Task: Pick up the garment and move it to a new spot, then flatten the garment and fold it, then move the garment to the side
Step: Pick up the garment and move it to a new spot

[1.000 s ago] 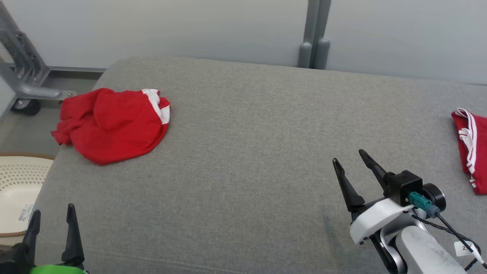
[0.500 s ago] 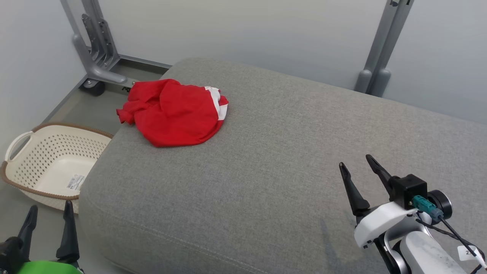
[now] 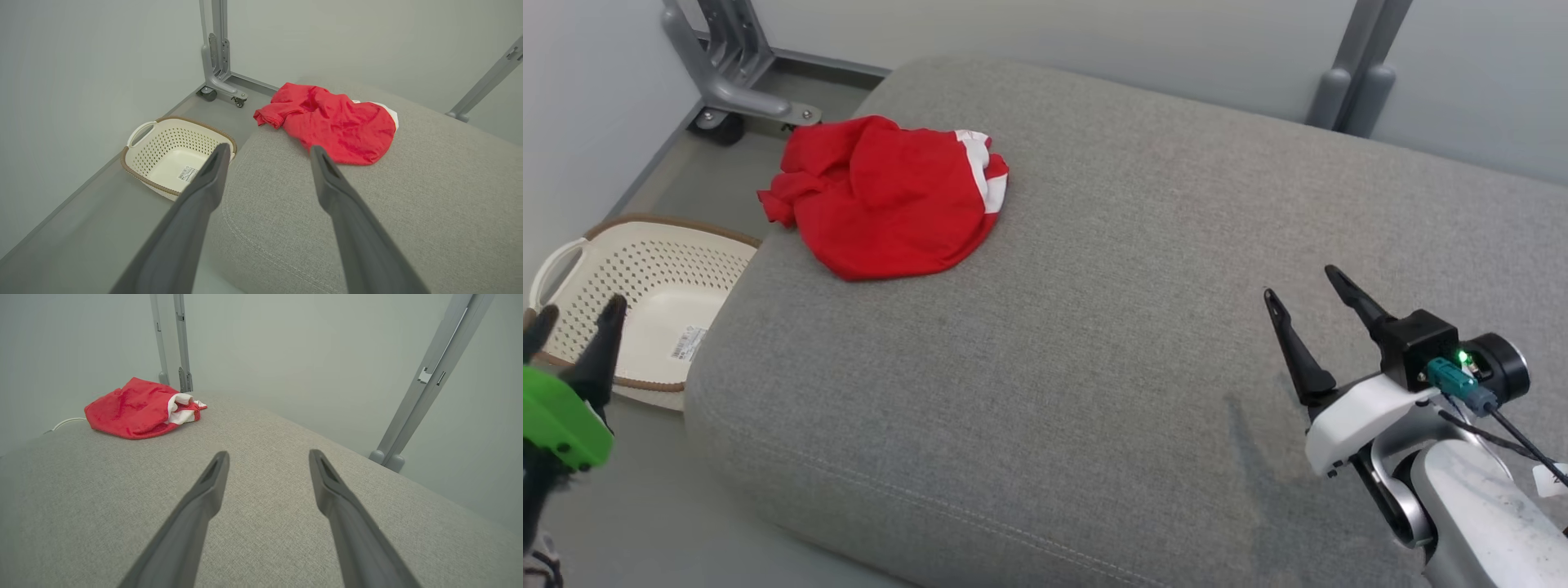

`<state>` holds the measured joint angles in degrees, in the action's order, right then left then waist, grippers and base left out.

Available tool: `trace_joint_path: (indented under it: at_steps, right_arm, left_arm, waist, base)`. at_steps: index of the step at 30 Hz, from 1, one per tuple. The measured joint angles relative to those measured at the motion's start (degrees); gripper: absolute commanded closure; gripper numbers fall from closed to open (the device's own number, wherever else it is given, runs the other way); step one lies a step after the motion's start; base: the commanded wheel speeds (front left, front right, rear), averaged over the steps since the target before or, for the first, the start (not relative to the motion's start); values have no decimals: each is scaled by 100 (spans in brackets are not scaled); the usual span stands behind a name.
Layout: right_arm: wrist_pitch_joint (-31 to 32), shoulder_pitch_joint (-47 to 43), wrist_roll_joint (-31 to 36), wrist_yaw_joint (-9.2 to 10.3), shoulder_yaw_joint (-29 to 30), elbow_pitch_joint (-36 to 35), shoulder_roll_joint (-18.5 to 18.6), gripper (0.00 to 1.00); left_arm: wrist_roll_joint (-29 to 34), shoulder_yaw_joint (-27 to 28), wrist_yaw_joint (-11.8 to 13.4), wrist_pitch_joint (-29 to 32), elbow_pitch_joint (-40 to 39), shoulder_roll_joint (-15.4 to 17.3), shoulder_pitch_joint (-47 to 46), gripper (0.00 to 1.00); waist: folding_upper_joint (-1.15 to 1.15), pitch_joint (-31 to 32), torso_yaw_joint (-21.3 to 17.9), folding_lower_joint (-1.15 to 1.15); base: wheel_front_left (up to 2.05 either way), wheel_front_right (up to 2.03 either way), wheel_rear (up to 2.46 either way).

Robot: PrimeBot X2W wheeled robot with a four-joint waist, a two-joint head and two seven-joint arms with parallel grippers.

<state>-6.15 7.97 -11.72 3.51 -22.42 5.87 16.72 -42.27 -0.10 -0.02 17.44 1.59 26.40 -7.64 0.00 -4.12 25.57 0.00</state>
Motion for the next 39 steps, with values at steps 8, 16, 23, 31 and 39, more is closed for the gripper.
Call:
trace_joint_path:
  at_steps: [8, 16, 23, 31, 39]
  right_arm:
    - [376, 400, 204, -108, -14, -449, 304, 0]
    - [599, 930, 282, -152, 22, -1037, 387, 0]
    - [740, 1212, 323, -197, 175, -1413, 535, 0]
    - [883, 1446, 430, -183, 399, -1751, 705, 0]
    - [927, 1632, 482, -141, 527, -1900, 829, 0]
  left_arm:
    - [-671, 175, 208, 1294, 653, 183, -1306, 0]
    - [-806, 434, 359, 1782, 1113, 408, -2009, 0]
    - [-896, 603, 416, 1841, 1325, 550, -2540, 0]
    - [-954, 554, 414, 1839, 1467, 501, -3029, 0]
    - [-881, 387, 405, 1631, 1967, 316, -3372, 0]
  waist:
    - [0, -581, -379, 0]
    - [0, -1142, -923, 0]
    - [0, -1708, -1376, 0]
    - [0, -2338, -1696, 1]
    - [0, -3077, -1913, 1]
  base:
    - [0, 0, 0]
    - [0, 0, 0]
    - [0, 0, 0]
    - [0, 0, 0]
    - [0, 0, 0]
